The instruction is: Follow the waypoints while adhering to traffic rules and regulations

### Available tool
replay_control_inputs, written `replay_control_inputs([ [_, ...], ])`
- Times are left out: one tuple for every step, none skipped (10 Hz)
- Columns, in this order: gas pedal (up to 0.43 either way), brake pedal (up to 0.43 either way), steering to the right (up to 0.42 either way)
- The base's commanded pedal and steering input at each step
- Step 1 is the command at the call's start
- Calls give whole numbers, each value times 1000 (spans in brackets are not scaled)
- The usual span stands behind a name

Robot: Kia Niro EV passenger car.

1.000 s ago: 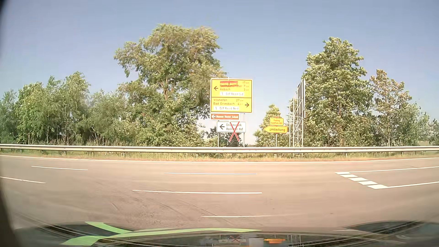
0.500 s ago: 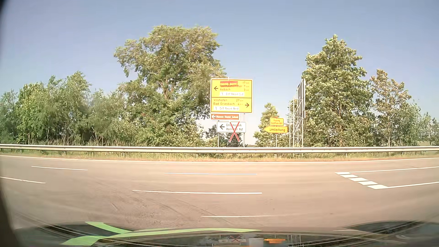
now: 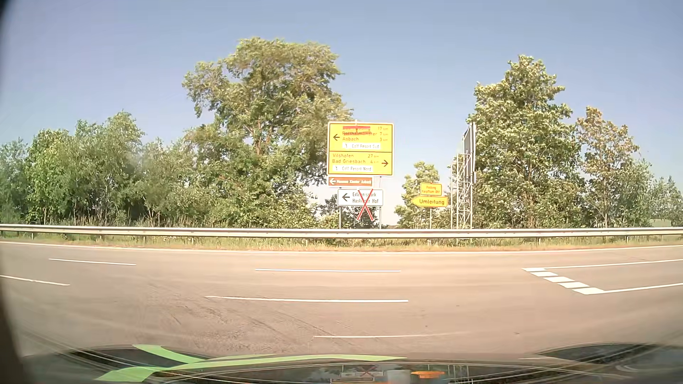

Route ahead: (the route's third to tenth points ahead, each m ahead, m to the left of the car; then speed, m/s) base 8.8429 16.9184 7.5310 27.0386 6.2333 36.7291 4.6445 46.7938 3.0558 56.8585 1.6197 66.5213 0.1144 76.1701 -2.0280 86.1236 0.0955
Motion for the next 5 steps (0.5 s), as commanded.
replay_control_inputs([
  [67,0,-117],
  [87,0,-129],
  [138,0,-150],
  [209,0,-168],
  [358,0,-191],
])
